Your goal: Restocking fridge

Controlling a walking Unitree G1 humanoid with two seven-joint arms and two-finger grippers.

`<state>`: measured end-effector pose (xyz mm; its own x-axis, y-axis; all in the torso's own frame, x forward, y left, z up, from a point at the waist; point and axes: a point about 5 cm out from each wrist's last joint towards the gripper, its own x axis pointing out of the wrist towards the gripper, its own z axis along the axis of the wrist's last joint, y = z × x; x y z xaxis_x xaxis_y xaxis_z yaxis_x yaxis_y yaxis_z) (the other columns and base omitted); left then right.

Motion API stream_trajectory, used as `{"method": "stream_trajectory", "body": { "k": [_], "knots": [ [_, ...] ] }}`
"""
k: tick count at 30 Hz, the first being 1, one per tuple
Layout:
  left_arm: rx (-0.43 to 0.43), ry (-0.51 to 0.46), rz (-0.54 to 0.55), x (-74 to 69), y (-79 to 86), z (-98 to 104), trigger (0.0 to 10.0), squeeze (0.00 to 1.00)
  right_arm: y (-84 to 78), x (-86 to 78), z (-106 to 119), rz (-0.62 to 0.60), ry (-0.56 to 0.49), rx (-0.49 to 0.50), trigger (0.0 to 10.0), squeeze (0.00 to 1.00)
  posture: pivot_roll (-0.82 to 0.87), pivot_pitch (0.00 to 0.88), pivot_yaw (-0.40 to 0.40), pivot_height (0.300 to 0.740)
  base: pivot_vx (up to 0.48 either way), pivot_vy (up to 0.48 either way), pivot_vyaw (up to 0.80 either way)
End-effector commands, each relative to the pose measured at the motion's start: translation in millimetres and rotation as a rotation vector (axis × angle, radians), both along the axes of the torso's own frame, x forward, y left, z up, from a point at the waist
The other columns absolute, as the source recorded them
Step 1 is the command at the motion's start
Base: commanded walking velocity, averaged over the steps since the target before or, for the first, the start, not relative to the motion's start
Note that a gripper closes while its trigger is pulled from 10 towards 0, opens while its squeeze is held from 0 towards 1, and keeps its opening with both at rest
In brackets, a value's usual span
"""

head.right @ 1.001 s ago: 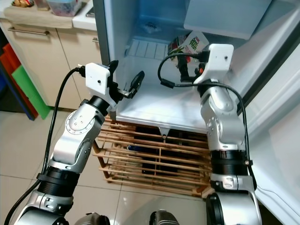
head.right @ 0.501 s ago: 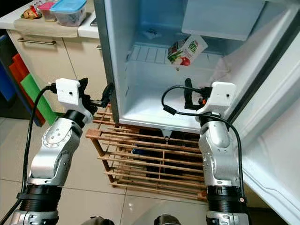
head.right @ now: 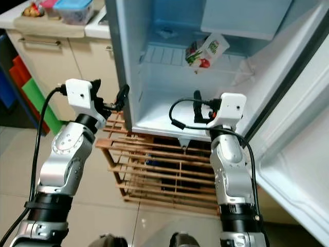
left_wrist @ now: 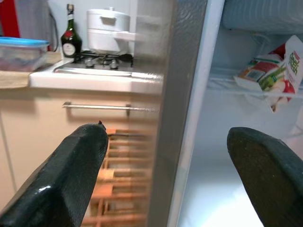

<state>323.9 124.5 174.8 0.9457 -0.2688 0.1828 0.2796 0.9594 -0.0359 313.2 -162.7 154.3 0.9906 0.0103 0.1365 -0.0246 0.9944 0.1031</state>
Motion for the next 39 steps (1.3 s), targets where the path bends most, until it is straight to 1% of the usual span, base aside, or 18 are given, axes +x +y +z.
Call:
{"method": "stream_trajectory", "body": {
  "k": [1, 4, 7, 10, 11, 12, 13, 15, 16, 17, 18, 19, 21, 24, 30, 33, 37, 39],
  "knots": [
    [0.001, -0.001, -0.01, 0.9, -0.6, -0.6, 10.0, 0.0, -1.7, -0.1, -2.4, -0.014, 0.005, 0.012, 10.0, 0.0, -0.24, 0.0, 0.023, 0.74, -0.296, 0.0, 0.0],
    [0.007, -0.008, -0.012, 2.2, -1.0, 0.6, 10.0, 0.0, 1.0, 3.3, -3.8, -0.01, 0.009, 0.018, 10.0, 0.0, -0.23, 0.0, 0.028, 0.74, -0.299, 0.0, 0.0],
    [0.017, -0.025, -0.02, 6.3, 0.5, 5.1, 10.0, 0.0, 11.7, 9.2, 0.2, 0.022, -0.009, 0.017, 10.0, 0.0, -0.22, 0.0, 0.039, 0.74, -0.304, 0.0, 0.0],
    [0.022, -0.028, -0.021, 7.8, 1.3, 6.2, 10.0, 0.0, 17.1, 9.6, 1.8, 0.045, -0.018, 0.004, 10.0, 0.0, -0.23, 0.0, 0.043, 0.74, -0.304, 0.0, 0.0],
    [0.028, -0.029, -0.022, 9.1, 1.6, 5.8, 10.0, 0.0, 22.0, 9.2, 1.7, 0.062, -0.021, -0.001, 10.0, 0.0, -0.23, 0.0, 0.05, 0.74, -0.304, 0.0, 0.0],
    [0.028, -0.029, -0.022, 9.1, 1.6, 5.8, 10.0, 0.0, 22.0, 9.2, 1.7, 0.062, -0.021, -0.001, 10.0, 0.0, -0.23, 0.0, 0.05, 0.74, -0.304, 0.0, 0.0],
    [0.04, -0.033, -0.03, 10.1, 0.0, 4.8, 10.0, 0.0, 27.6, 8.0, 0.2, 0.078, -0.02, -0.004, 10.0, 0.0, -0.24, 0.0, 0.057, 0.74, -0.281, 0.0, 0.0],
    [0.042, -0.031, -0.034, 10.7, -1.1, 4.3, 10.0, 0.0, 30.2, 7.5, -0.4, 0.086, -0.018, -0.007, 10.0, 0.0, -0.25, 0.0, 0.061, 0.74, -0.141, 0.0, 0.0],
    [0.048, -0.034, -0.05, 10.9, -3.8, 4.9, 10.0, 0.0, 32.3, 7.3, -0.8, 0.094, -0.016, -0.013, 10.0, 0.0, -0.26, 0.0, 0.065, 0.74, 0.0, 0.0, 0.0],
    [0.033, -0.049, -0.087, 9.5, -7.2, 7.0, 10.0, 0.0, 33.4, 7.0, -1.5, 0.098, -0.013, -0.017, 10.0, 0.0, -0.26, 0.0, 0.066, 0.74, 0.0, 0.0, 0.0],
    [0.018, -0.053, -0.124, 8.4, -10.6, 8.6, 10.0, 0.0, 32.8, 7.6, -2.2, 0.096, -0.011, -0.016, 10.0, 0.0, -0.27, 0.0, 0.068, 0.74, 0.0, 0.0, 0.0],
    [0.018, -0.053, -0.124, 8.4, -10.6, 8.6, 10.0, 0.0, 32.8, 7.6, -2.2, 0.096, -0.011, -0.016, 10.0, 0.0, -0.27, 0.0, 0.068, 0.74, 0.0, 0.0, 0.0],
    [-0.005, -0.058, -0.169, 7.1, -15.4, 10.3, 10.0, 0.0, 30.3, 9.7, -3.5, 0.086, -0.001, -0.013, 10.0, 0.0, -0.27, 0.0, 0.073, 0.74, 0.0, 0.0, 0.0],
    [-0.028, -0.072, -0.199, 5.8, -18.3, 11.9, 10.0, 0.0, 29.9, 12.0, -1.8, 0.079, -0.005, -0.016, 10.0, 0.0, -0.28, 0.0, 0.079, 0.74, 0.162, -0.385, 0.0],
    [-0.02, -0.08, -0.191, 5.8, -13.2, 12.9, 10.0, 0.0, 33.7, 11.7, -2.3, 0.085, -0.01, -0.014, 10.0, 0.0, -0.26, 0.0, 0.082, 0.74, 0.246, -0.409, 0.0],
    [-0.017, -0.085, -0.194, 6.7, -12.5, 14.6, 10.0, 0.0, 34.1, 12.9, -2.8, 0.084, -0.011, -0.032, 10.0, 0.0, -0.25, 0.0, 0.092, 0.74, 0.244, -0.409, 0.0],
    [0.004, -0.096, -0.224, 6.7, -12.2, 19.3, 10.0, 0.0, 33.7, 12.6, -2.1, 0.07, -0.021, -0.007, 10.0, 0.0, -0.25, 0.0, 0.114, 0.722, 0.246, -0.41, 0.0],
    [0.016, -0.094, -0.241, 6.8, -10.6, 19.4, 10.0, 0.0, 35.1, 10.0, -2.5, 0.064, -0.026, -0.002, 10.0, 0.0, -0.26, 0.0, 0.12, 0.703, 0.246, -0.409, 0.0]
  ]
}}
